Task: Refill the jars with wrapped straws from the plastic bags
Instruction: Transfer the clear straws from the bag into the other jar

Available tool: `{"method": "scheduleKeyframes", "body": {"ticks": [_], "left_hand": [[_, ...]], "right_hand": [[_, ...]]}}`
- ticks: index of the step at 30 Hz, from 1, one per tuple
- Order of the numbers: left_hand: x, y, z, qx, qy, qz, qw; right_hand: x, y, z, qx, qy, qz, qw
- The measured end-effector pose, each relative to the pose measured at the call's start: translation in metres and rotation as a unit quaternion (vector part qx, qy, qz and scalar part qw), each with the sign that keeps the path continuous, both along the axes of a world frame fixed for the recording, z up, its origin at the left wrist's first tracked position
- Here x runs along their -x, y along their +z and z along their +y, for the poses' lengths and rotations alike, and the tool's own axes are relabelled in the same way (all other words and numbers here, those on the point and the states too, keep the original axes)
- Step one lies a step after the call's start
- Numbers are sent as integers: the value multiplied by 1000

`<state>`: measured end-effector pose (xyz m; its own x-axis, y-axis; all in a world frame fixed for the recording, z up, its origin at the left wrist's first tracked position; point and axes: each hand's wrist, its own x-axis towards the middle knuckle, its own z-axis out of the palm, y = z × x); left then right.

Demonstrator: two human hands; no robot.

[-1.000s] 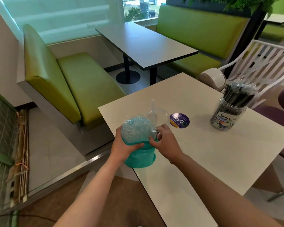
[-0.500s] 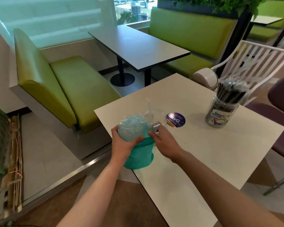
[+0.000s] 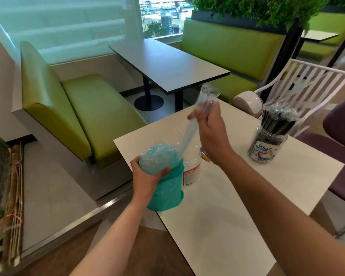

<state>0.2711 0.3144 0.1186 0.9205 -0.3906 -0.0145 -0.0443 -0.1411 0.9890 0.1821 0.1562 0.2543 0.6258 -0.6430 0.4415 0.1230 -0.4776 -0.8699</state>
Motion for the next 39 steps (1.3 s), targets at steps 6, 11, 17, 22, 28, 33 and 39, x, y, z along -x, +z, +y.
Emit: {"method": "scheduleKeyframes", "body": {"ticks": [6, 11, 17, 22, 28, 33, 39], "left_hand": [[-6, -1, 0, 3, 22, 4, 1000], [-11, -1, -1, 12, 31, -4, 999], [-17, -4, -6, 7, 28, -6, 1000], [-24, -8, -10, -11, 18, -10, 1000], [-34, -8, -9, -29, -18, 0, 999], [-41, -9, -6, -42, -34, 10, 998], [-42, -12, -5, -54, -31, 9, 998]], "right_hand": [[-15, 19, -22, 37, -91, -70, 993], [-36, -30, -27, 41, -61, 92, 993], [-58, -85, -34, 24, -48, 257, 965], [-68, -104, -38, 81, -30, 359, 929], [-77, -112, -40, 79, -54, 401, 911], [-71, -120, -37, -37, -77, 350, 933], [-51, -111, -14, -17, -120, 247, 961]]}}
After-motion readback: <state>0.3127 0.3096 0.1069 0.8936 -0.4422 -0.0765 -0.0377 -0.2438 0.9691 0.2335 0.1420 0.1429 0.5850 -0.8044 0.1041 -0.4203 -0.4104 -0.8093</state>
